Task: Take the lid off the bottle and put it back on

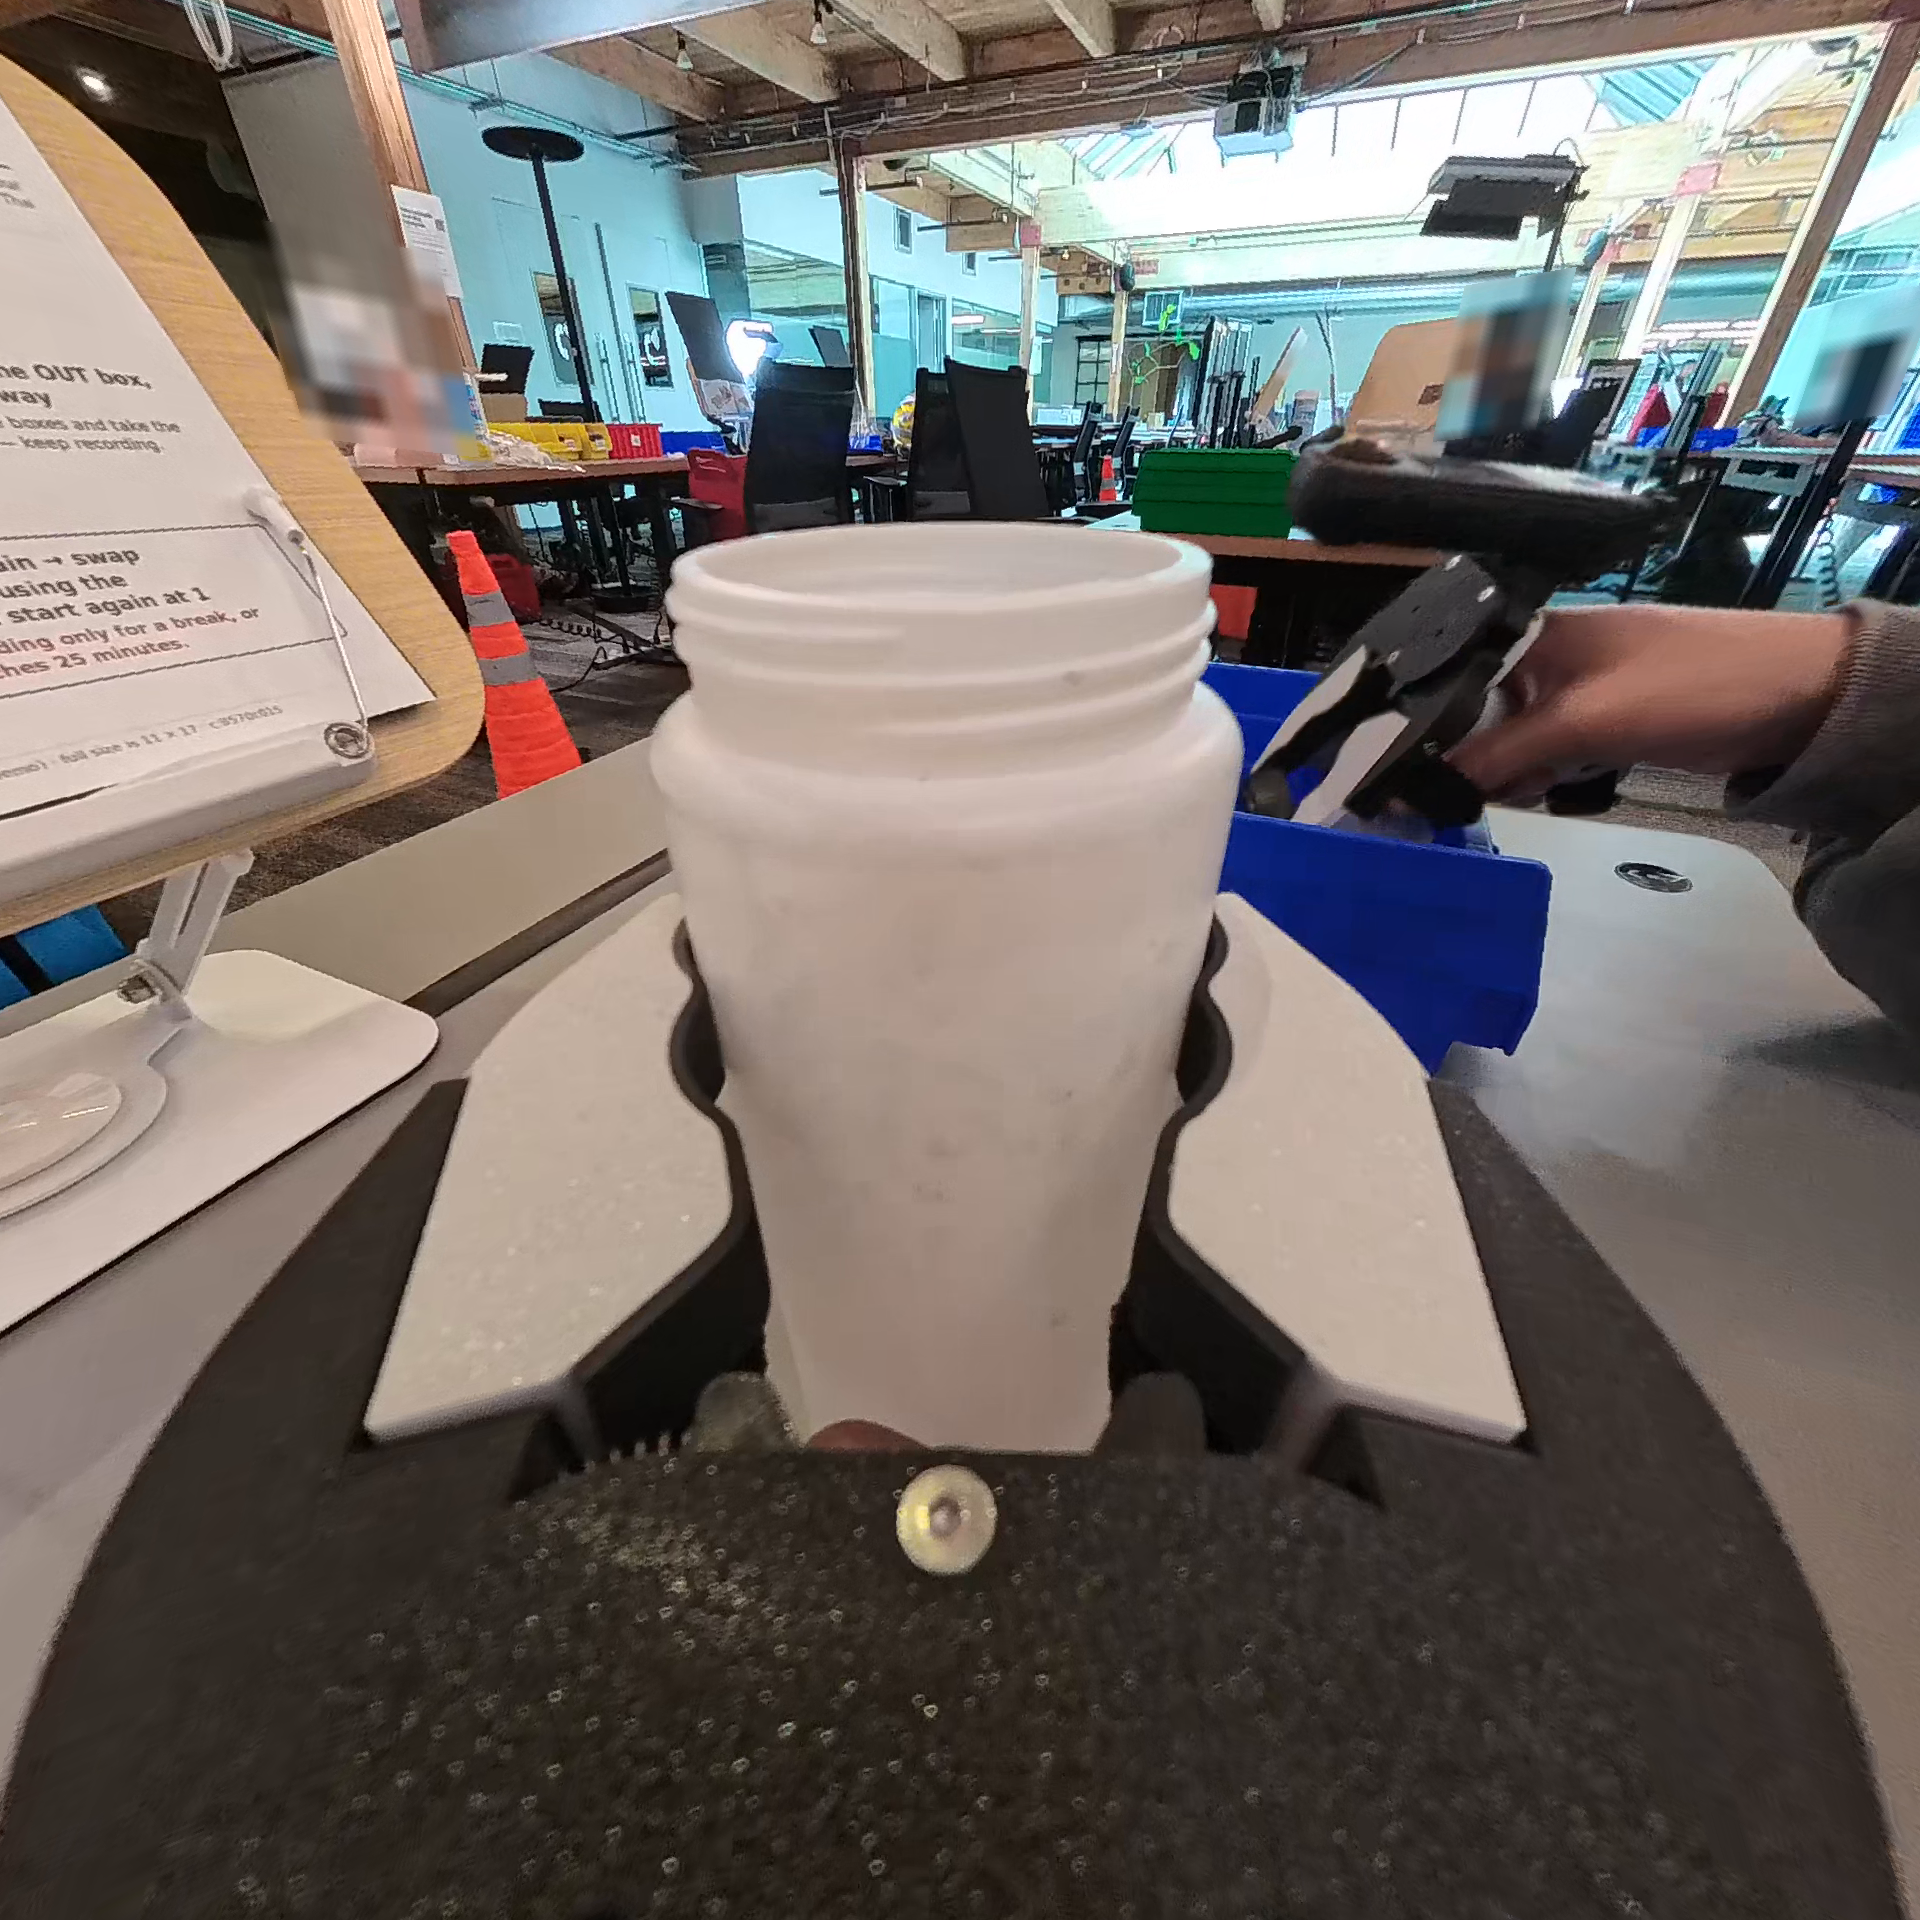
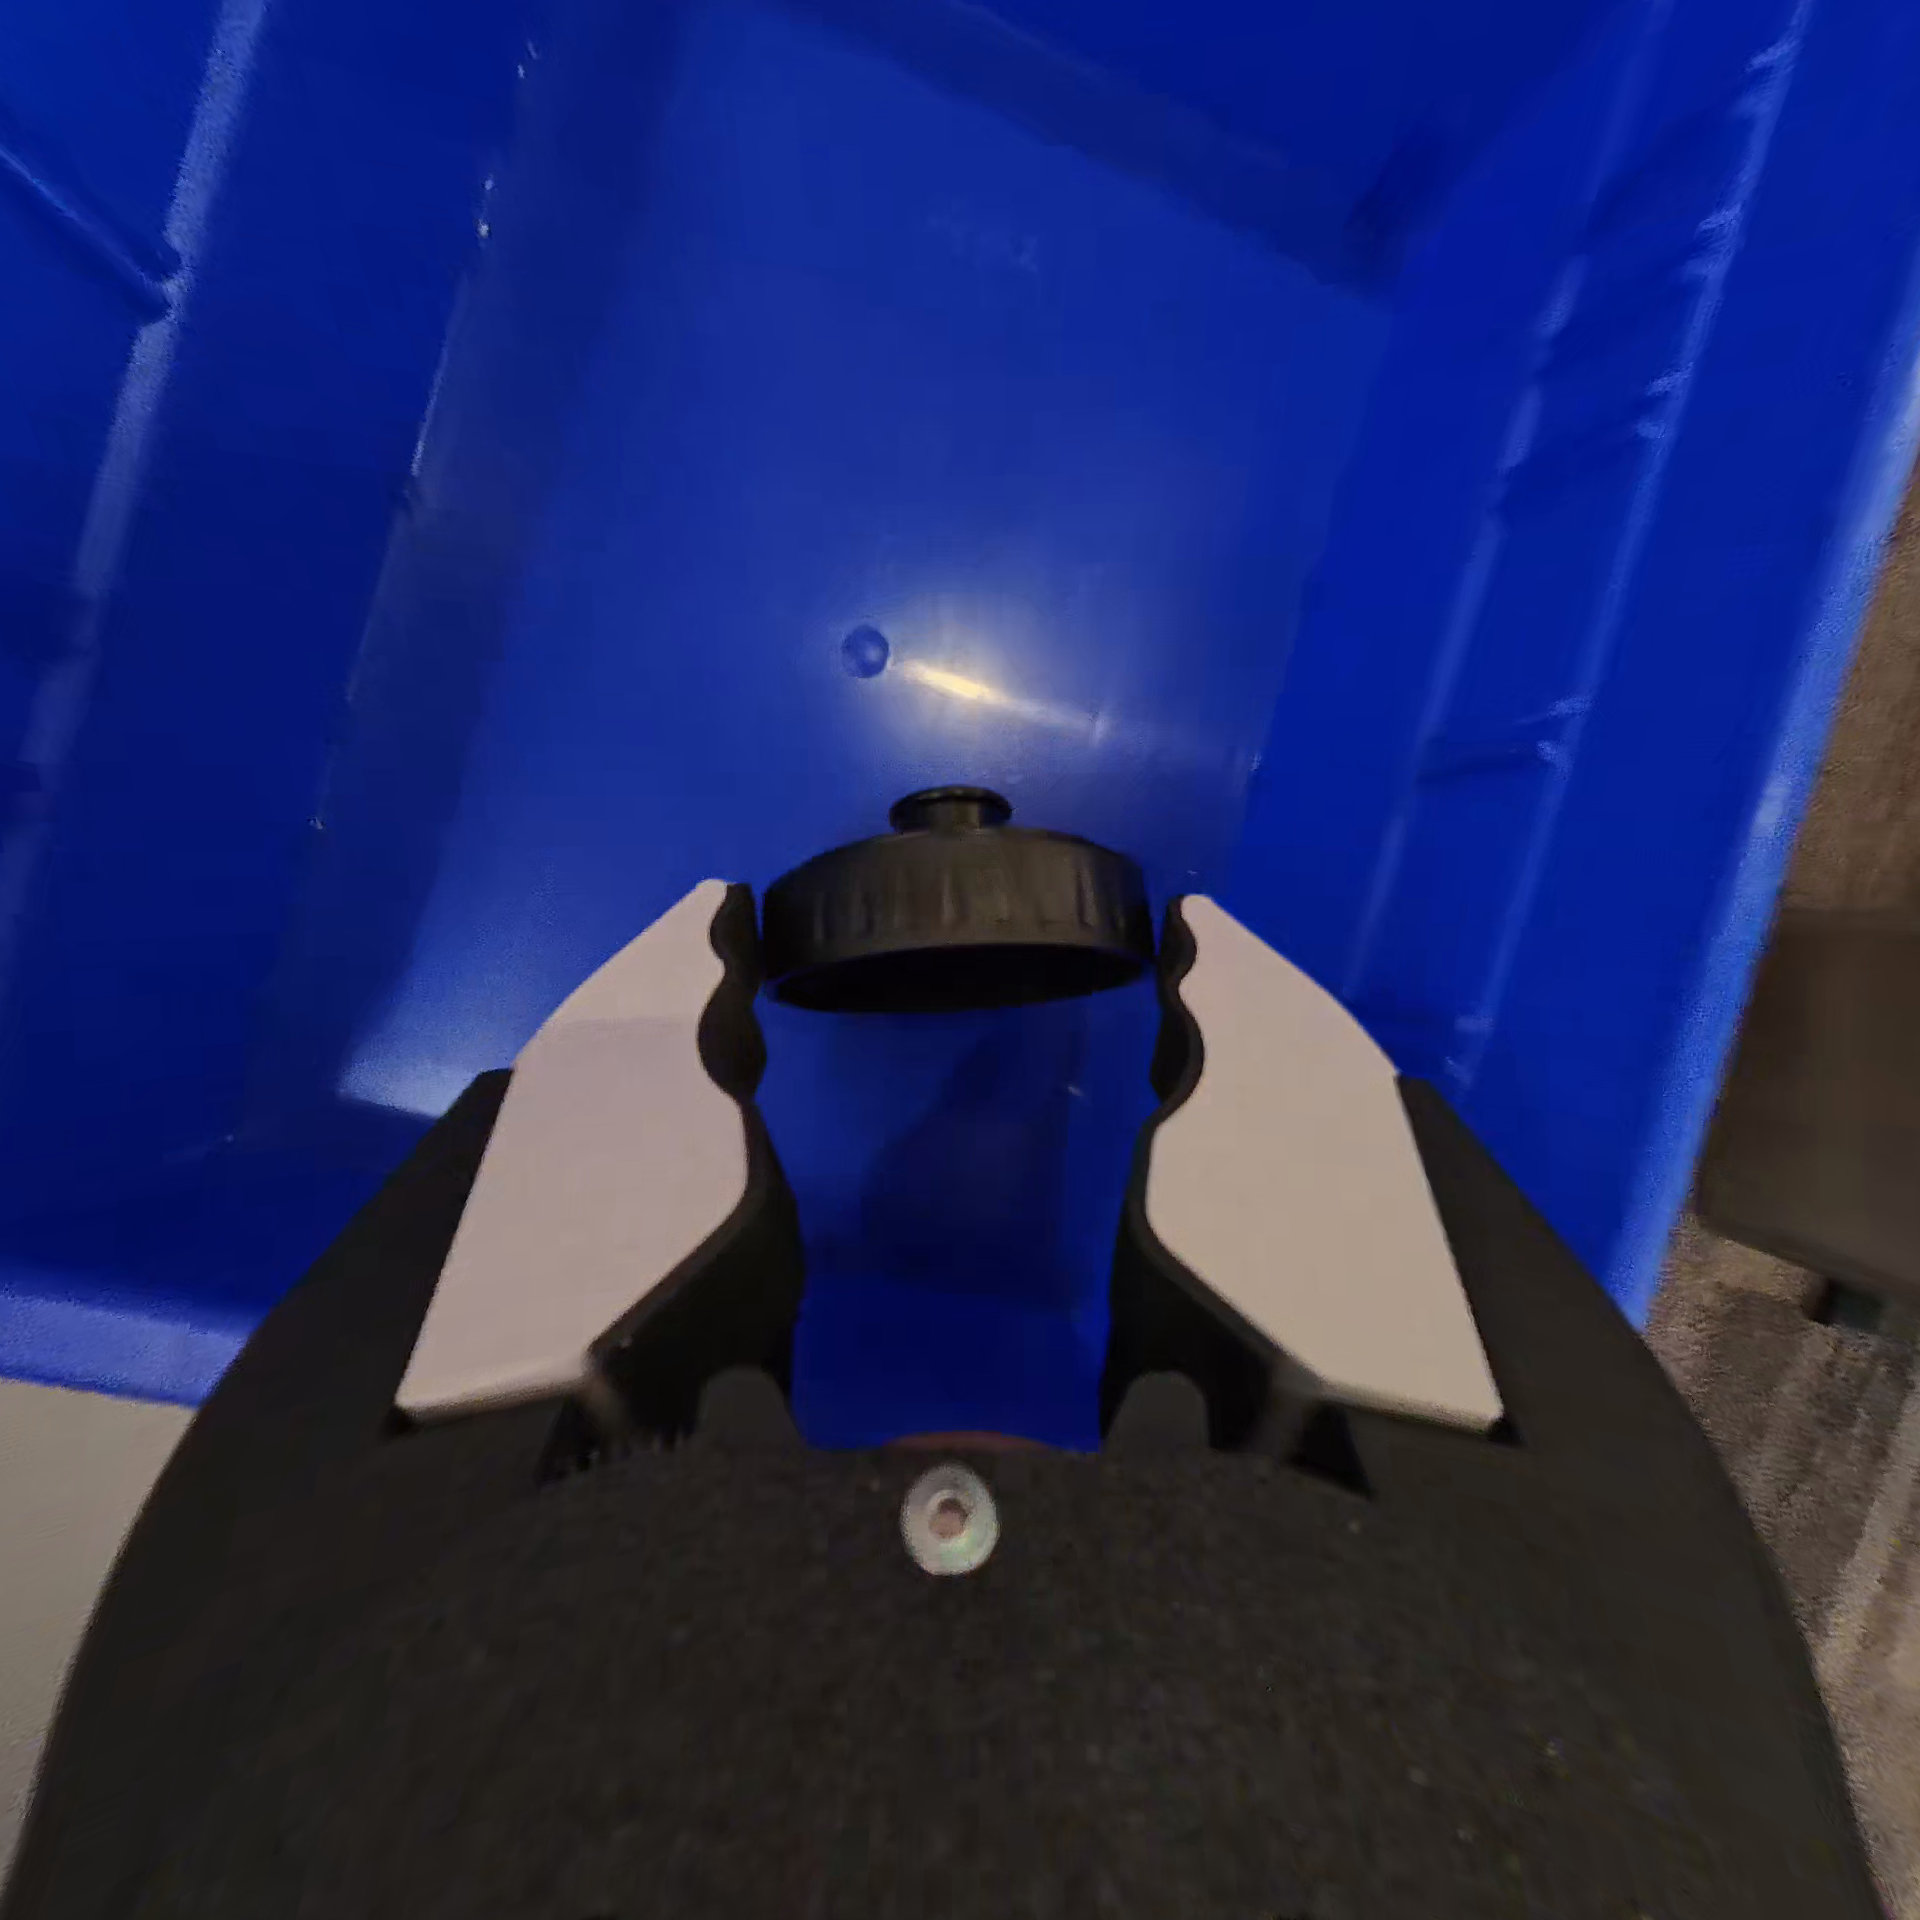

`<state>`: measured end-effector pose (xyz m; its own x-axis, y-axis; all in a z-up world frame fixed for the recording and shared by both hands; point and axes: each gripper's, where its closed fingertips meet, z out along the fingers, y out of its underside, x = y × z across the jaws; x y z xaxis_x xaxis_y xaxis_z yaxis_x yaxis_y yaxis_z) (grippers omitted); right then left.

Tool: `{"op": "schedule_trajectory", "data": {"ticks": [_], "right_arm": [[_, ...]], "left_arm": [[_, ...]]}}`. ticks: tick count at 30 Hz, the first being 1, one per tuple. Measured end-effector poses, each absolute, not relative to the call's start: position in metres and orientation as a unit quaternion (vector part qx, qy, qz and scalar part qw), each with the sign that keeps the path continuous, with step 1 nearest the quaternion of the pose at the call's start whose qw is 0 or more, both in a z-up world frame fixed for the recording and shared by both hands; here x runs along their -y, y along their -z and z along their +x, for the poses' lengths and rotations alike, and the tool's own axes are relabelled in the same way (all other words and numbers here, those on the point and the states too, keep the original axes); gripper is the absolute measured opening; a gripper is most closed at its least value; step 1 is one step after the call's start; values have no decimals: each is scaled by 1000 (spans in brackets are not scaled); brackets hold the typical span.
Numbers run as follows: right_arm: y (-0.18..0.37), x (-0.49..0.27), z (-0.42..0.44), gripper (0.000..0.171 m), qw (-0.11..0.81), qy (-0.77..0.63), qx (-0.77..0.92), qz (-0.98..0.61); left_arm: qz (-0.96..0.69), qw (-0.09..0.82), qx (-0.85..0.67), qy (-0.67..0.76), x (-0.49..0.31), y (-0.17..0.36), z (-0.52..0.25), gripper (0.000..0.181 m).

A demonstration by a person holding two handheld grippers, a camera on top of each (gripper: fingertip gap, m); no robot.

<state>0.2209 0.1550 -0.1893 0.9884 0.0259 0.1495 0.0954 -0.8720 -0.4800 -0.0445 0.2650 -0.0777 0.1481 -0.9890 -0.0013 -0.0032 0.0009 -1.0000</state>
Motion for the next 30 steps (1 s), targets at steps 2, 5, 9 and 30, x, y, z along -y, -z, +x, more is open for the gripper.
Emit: {"op": "schedule_trajectory", "data": {"ticks": [2, 5, 9, 30], "right_arm": [[193, -160, 220, 74, 244, 61, 21, -968], [195, -152, 225, 74, 197, 58, -8, -979], [196, -132, 226, 74, 149, 68, -4, -986], [204, -145, 228, 74, 140, 47, 16, -989]], "left_arm": [[-536, 535, -462, 461, -265, 78, -45, 87], [-536, 534, -462, 462, -265, 78, -45, 87], [-536, 533, -463, 463, -265, 78, -45, 87], [-536, 532, -462, 465, -264, 79, -44, 87]]}}
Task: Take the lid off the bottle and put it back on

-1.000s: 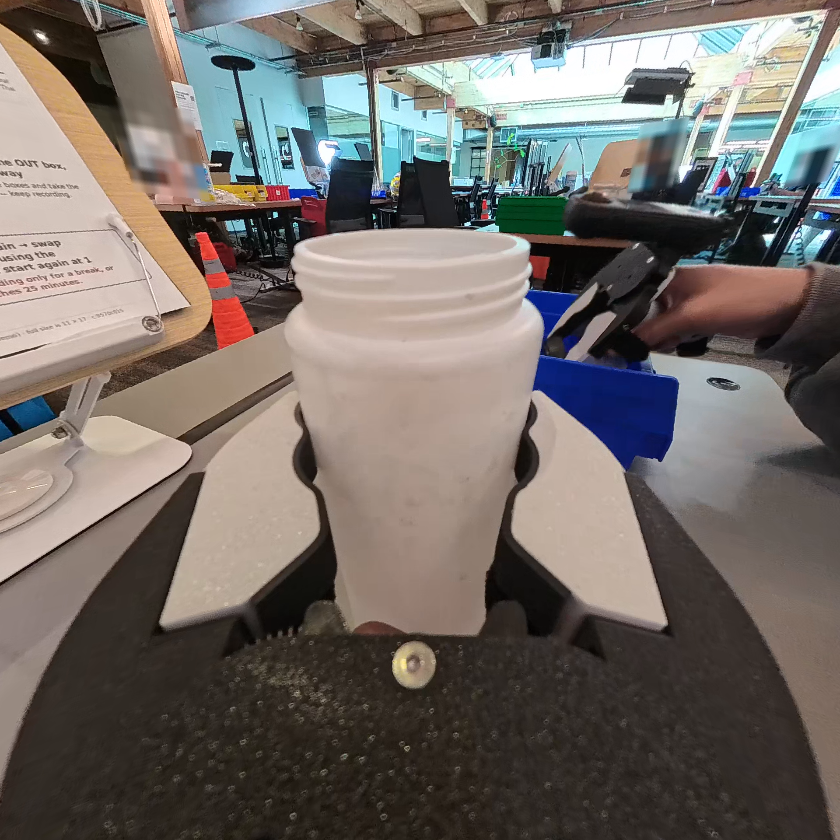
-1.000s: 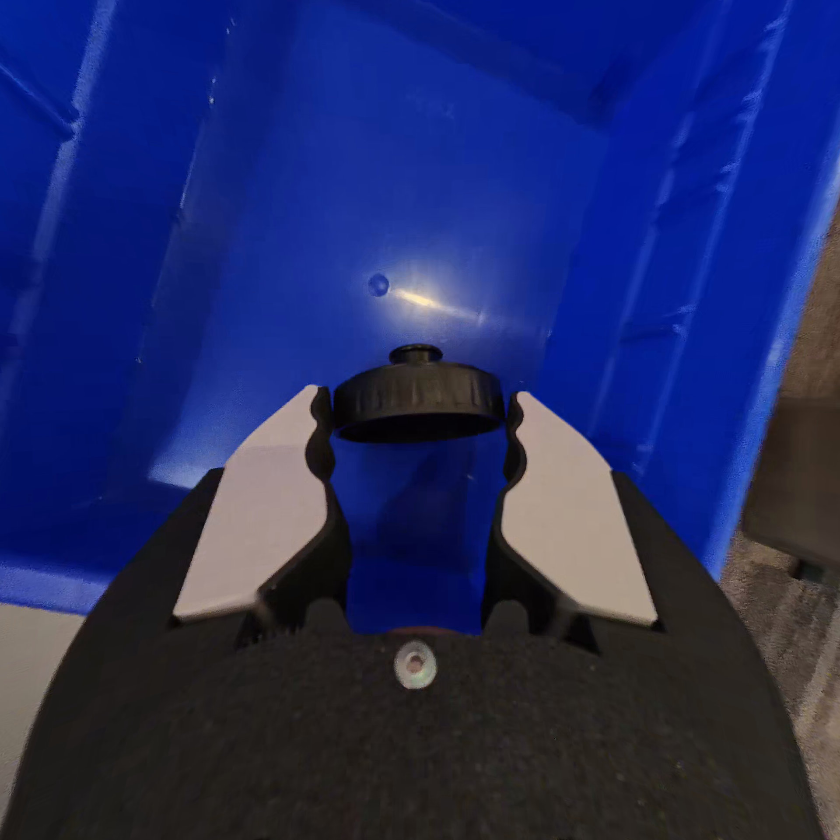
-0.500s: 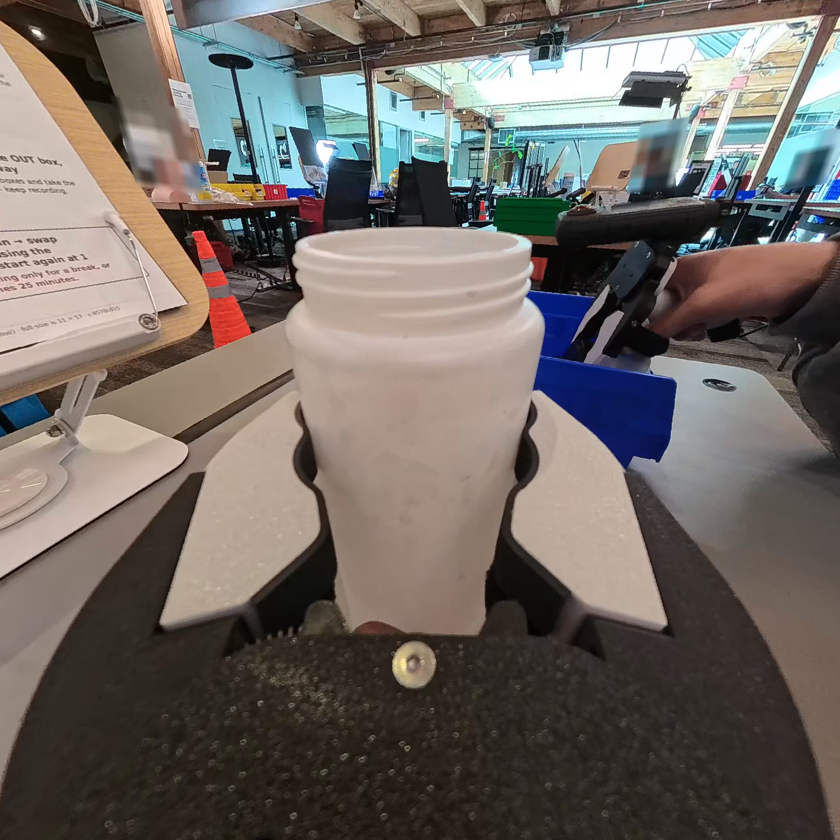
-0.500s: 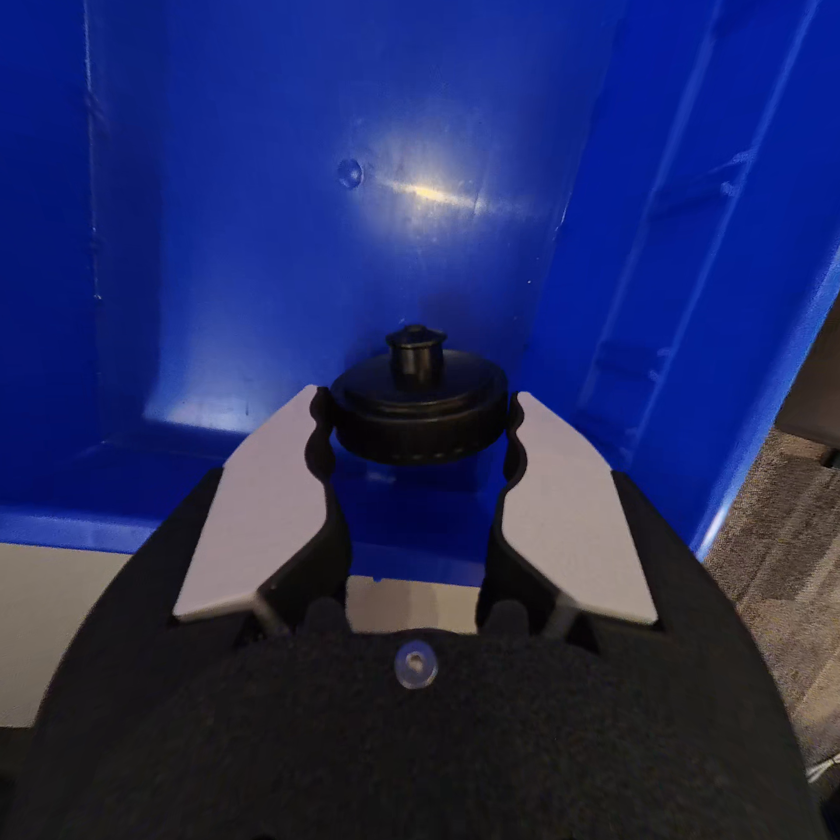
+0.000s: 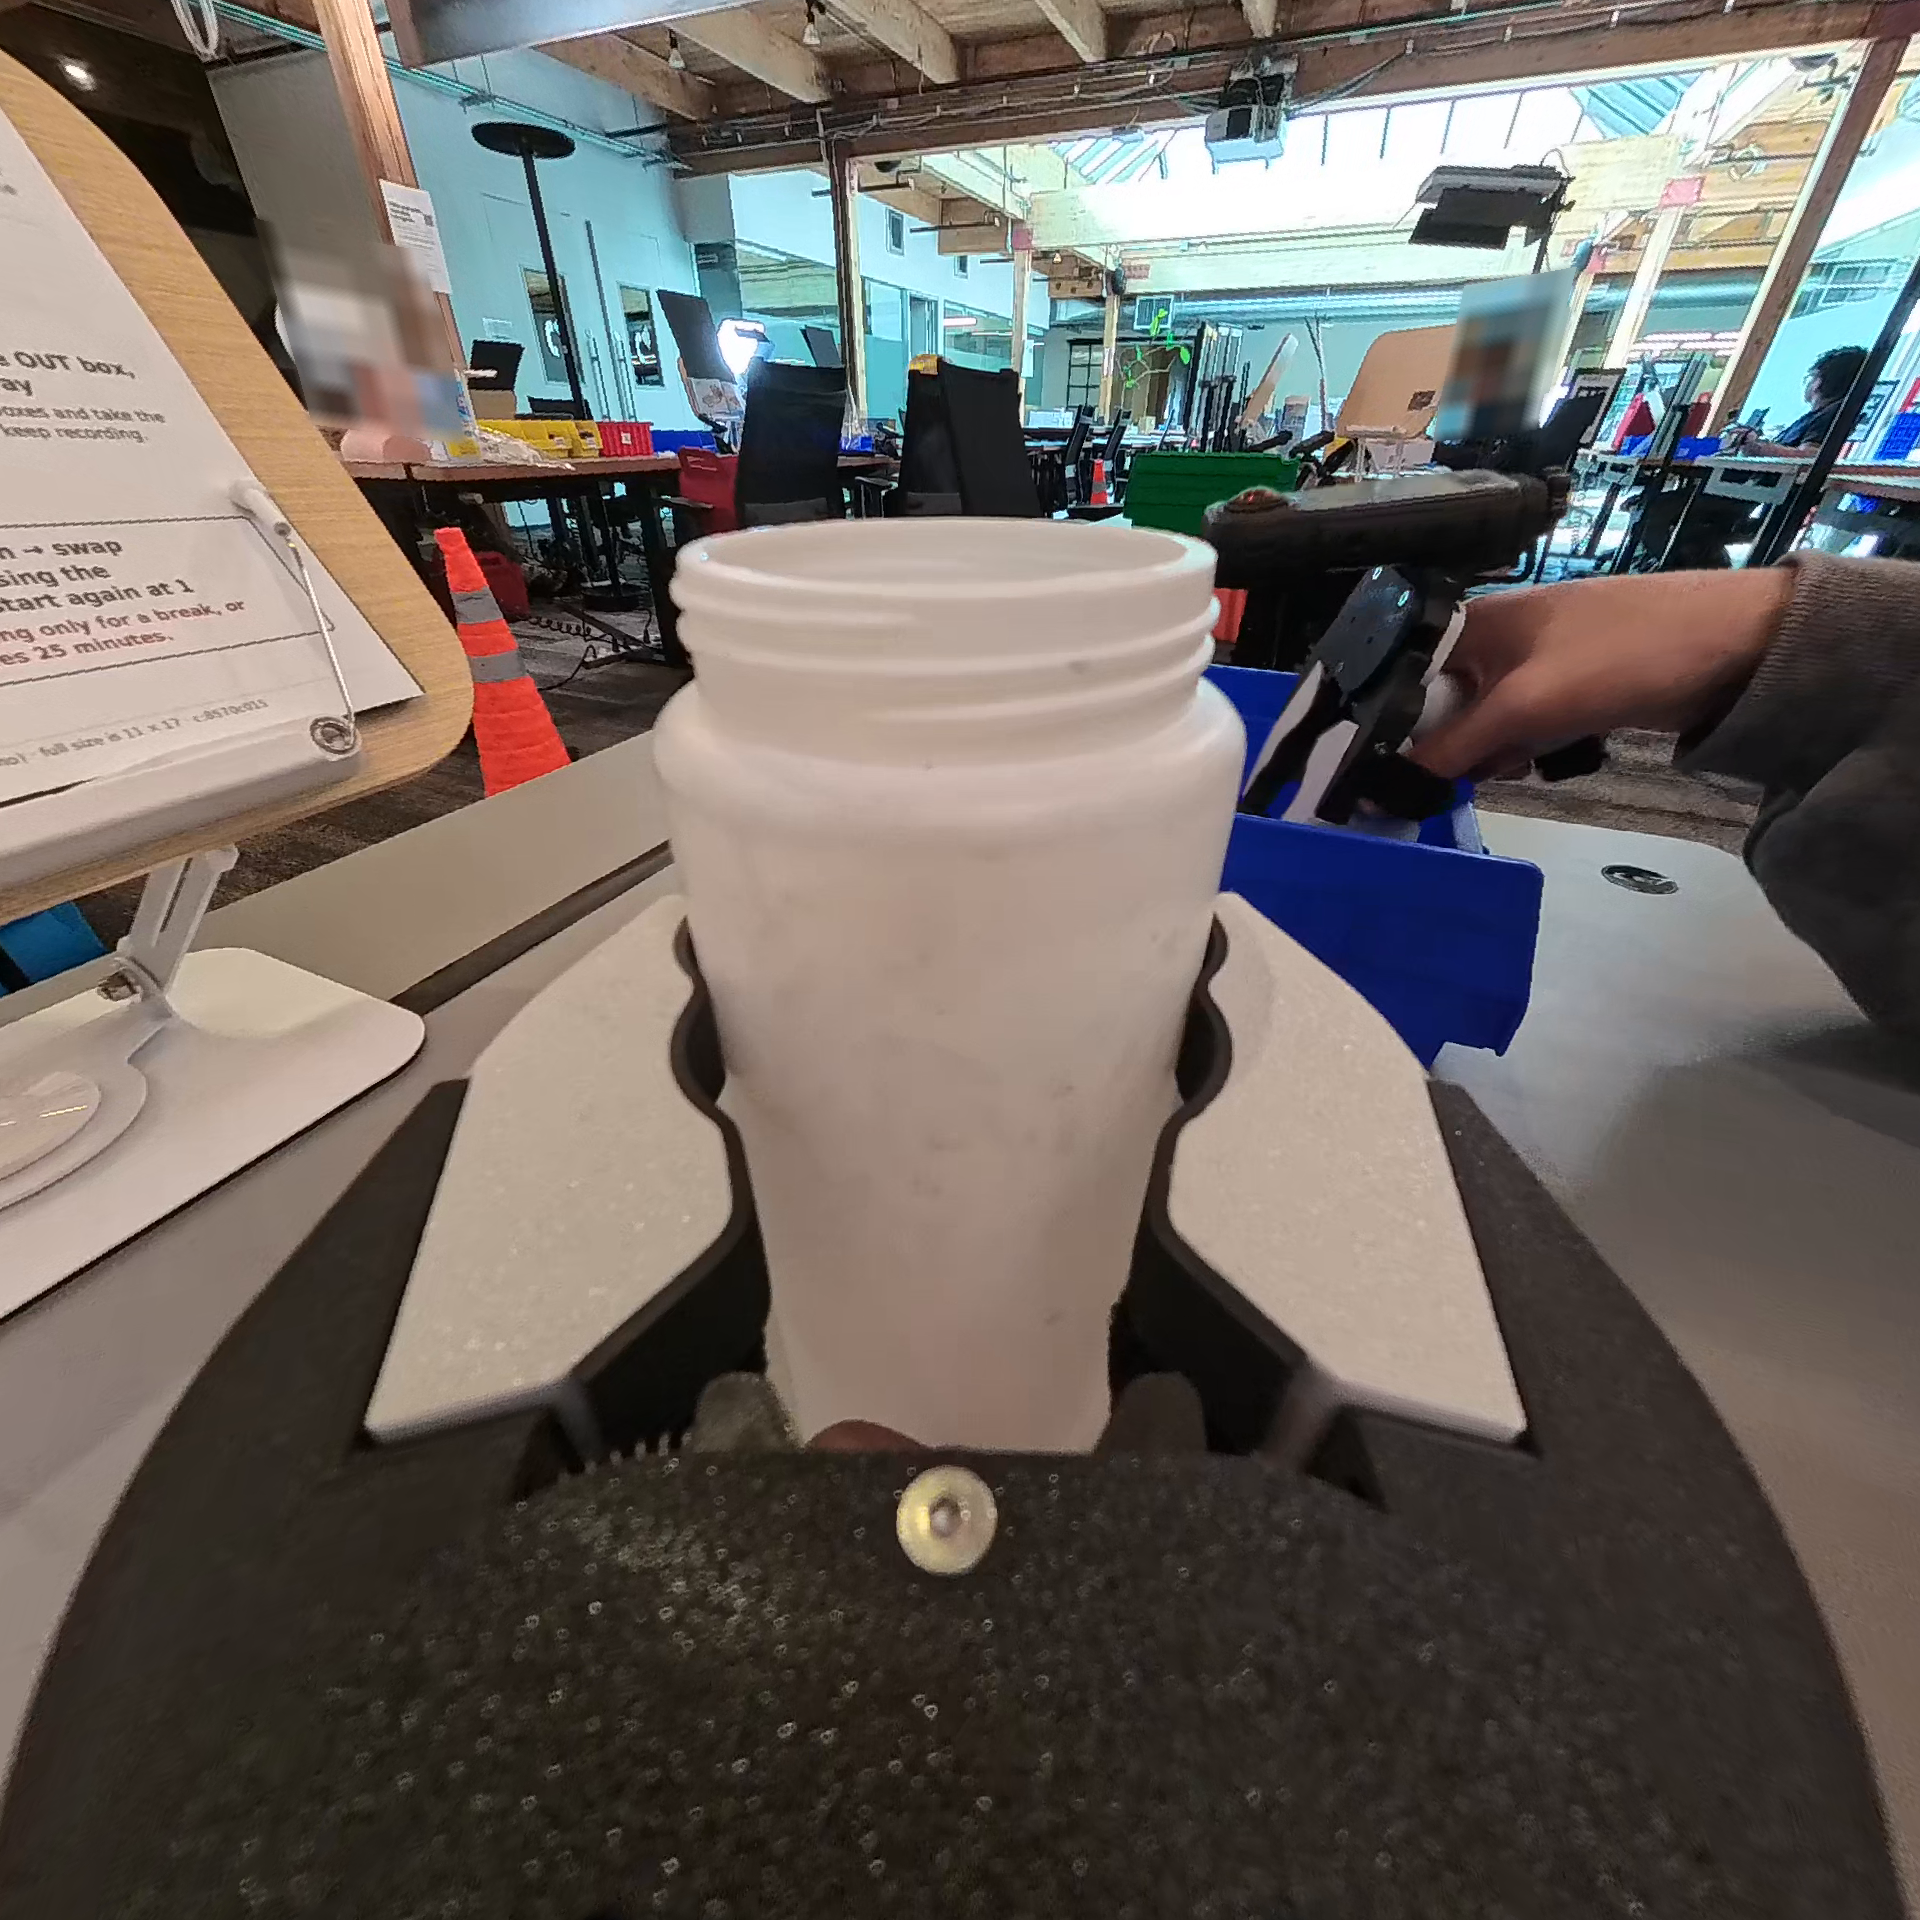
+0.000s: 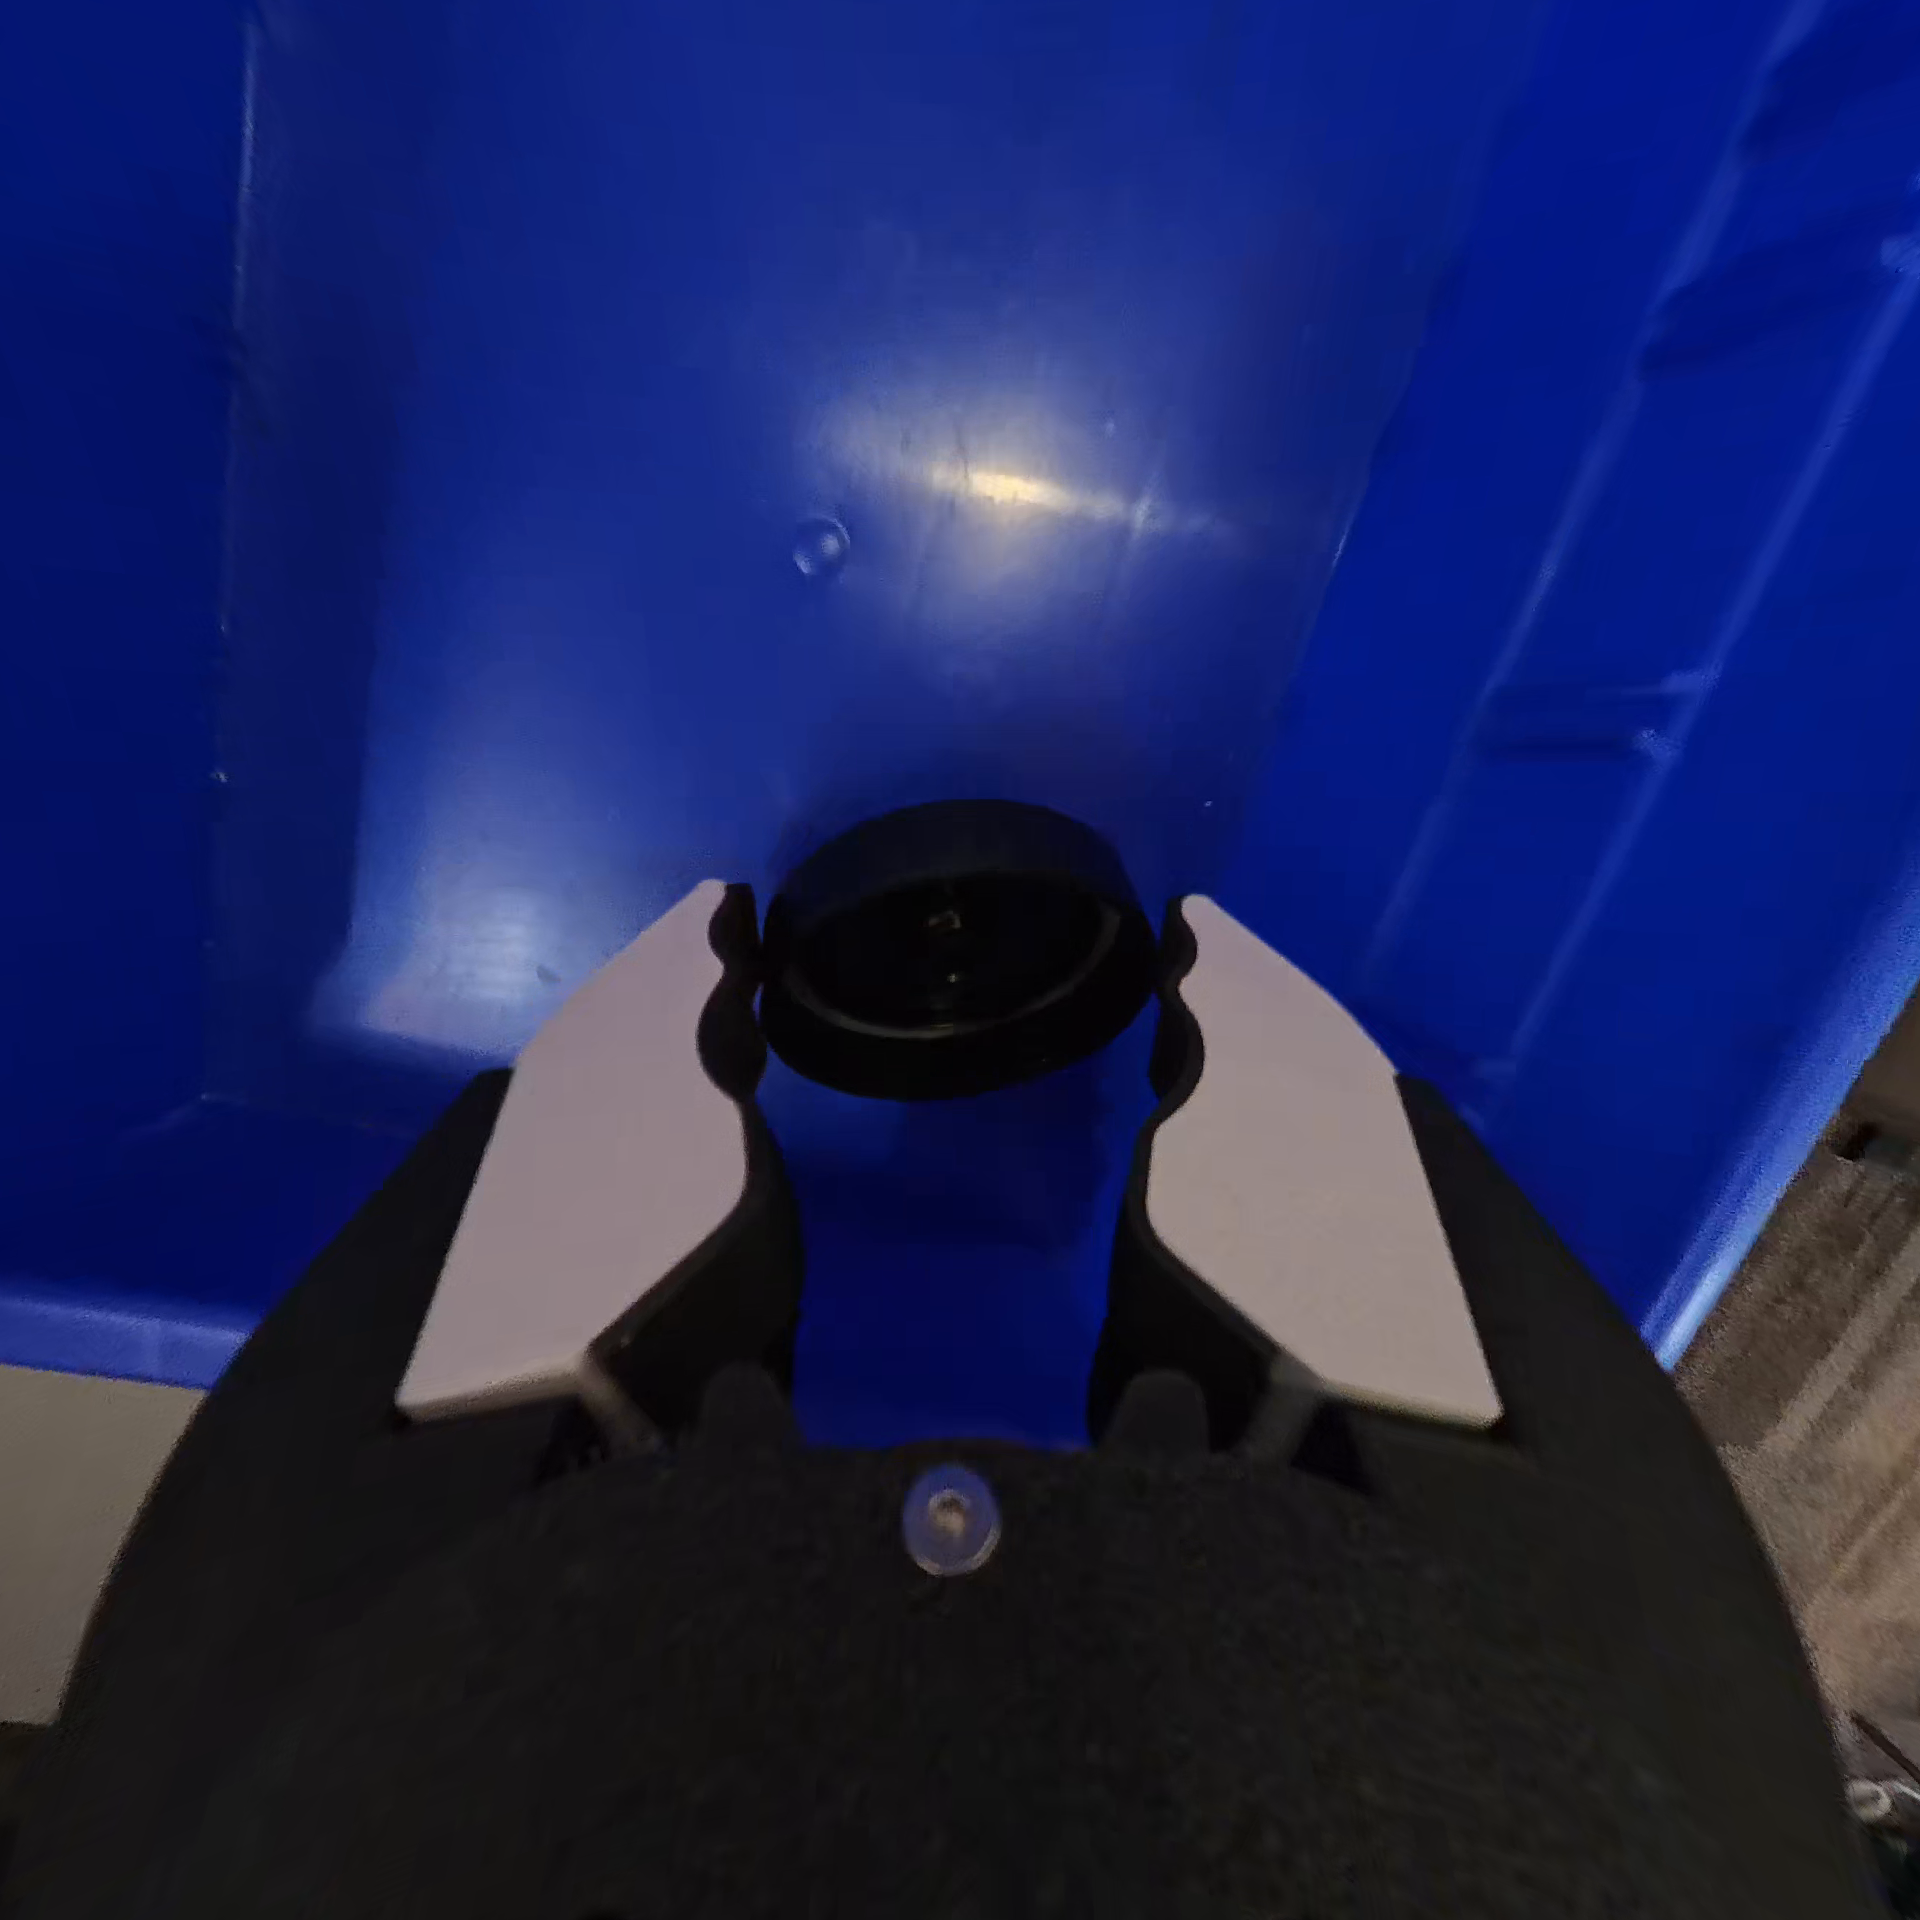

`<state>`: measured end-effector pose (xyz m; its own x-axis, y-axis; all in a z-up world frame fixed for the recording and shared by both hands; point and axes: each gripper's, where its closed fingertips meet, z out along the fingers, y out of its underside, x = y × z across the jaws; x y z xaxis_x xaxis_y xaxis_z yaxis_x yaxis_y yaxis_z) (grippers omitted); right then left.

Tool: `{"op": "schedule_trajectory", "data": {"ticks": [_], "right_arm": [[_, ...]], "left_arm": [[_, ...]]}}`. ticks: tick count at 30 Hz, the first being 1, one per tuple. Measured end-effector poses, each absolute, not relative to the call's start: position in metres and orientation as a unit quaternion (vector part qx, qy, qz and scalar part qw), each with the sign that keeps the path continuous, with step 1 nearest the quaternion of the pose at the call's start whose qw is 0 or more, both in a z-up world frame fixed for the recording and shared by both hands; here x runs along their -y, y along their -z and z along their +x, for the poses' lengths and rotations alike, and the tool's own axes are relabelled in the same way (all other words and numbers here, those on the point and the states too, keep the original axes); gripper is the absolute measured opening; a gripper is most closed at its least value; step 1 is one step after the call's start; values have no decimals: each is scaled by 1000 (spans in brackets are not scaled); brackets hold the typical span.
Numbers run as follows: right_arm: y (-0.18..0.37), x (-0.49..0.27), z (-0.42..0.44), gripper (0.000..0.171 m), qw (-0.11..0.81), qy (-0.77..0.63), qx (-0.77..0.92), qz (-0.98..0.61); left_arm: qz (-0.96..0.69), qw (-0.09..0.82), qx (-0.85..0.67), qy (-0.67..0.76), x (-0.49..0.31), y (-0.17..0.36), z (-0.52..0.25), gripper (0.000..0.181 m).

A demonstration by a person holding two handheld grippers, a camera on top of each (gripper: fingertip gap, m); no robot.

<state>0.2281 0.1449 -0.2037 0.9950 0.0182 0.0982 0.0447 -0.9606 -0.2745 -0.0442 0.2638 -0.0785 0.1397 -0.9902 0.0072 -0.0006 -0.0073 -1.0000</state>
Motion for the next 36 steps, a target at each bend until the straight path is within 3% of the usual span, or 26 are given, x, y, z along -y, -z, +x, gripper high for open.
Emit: {"op": "schedule_trajectory", "data": {"ticks": [5, 11, 17, 23, 31, 36], "right_arm": [[200, -153, 227, 74, 145, 60, 37, -987], [180, -198, 222, 74, 301, 60, 60, -950], [185, -199, 212, 73, 311, -23, 8, -950], [190, -208, 210, 73, 295, -20, 14, -955], [184, -276, 189, 72, 328, -59, 15, -943], [200, -315, 192, 73, 289, -64, -6, -955]], "left_arm": [[-536, 531, -463, 465, -264, 79, -44, 87], [-536, 531, -463, 466, -263, 79, -44, 87], [-536, 530, -463, 466, -263, 79, -44, 87], [-536, 531, -463, 466, -263, 80, -44, 87], [-535, 530, -463, 467, -263, 80, -44, 87], [-535, 529, -464, 468, -263, 80, -44, 87]]}}
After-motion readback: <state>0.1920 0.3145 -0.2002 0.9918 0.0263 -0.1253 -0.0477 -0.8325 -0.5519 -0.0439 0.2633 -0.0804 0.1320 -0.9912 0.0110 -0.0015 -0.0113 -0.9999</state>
